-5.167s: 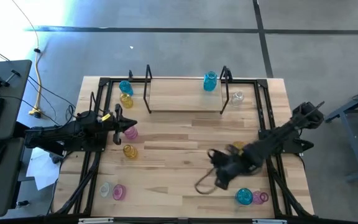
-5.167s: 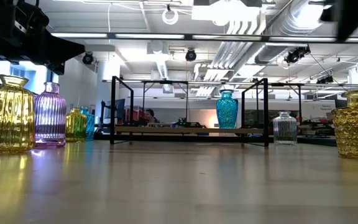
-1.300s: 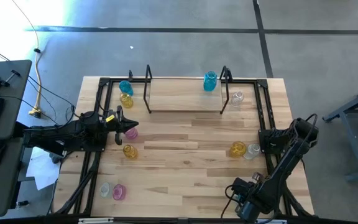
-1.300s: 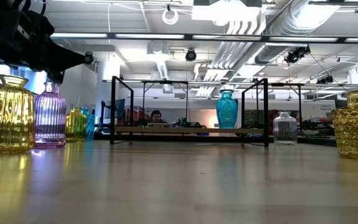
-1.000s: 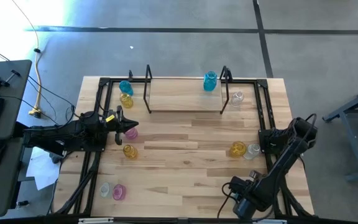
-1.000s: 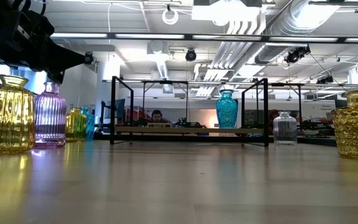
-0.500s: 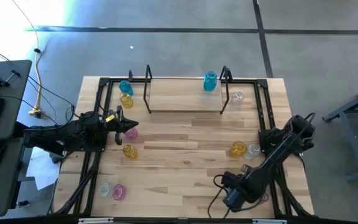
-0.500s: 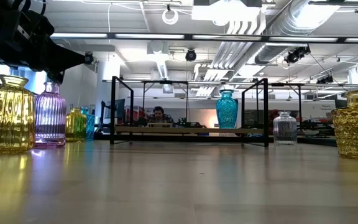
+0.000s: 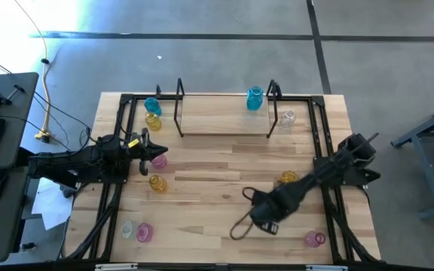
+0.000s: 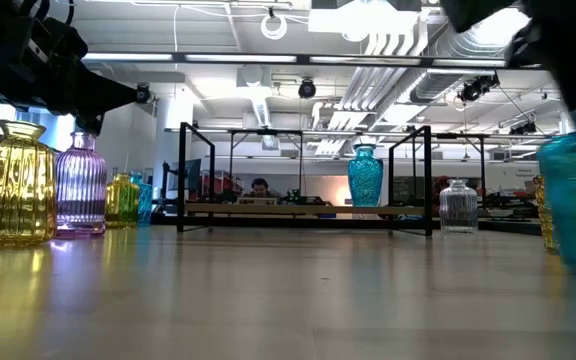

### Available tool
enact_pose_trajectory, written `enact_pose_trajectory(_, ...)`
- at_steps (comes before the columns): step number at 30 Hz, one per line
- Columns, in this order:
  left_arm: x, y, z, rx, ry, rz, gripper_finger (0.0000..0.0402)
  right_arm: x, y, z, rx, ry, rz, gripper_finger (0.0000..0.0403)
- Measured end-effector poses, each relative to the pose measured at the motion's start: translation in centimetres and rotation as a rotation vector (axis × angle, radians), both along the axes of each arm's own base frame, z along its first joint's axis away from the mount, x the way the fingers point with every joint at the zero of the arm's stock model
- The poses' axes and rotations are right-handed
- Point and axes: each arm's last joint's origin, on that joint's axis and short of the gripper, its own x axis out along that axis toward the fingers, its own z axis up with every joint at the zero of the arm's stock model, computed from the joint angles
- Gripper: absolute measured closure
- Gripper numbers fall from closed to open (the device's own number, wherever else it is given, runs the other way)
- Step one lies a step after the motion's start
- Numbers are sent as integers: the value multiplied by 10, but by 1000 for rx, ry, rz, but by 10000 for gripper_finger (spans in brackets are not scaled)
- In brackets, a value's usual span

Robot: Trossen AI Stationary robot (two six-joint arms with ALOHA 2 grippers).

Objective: Sort vases onto shelf
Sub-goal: Put the bottom blue vase aligned with the other blue vase on the shelf

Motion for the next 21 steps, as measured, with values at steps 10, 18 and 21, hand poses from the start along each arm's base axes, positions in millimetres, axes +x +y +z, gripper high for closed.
enact_pose_trajectory(10, 0, 0, 0, 0, 1, 0, 401, 30, -66, 1, -72, -32, 55, 295)
enact_pose_trajectory(18, 0, 0, 0, -1, 1, -8, 401, 45, -123, 1, -106, -50, 90, 295)
enact_pose_trajectory(21, 1, -2, 0, -17, 5, -26, 401, 47, -140, 1, -111, -49, 93, 295)
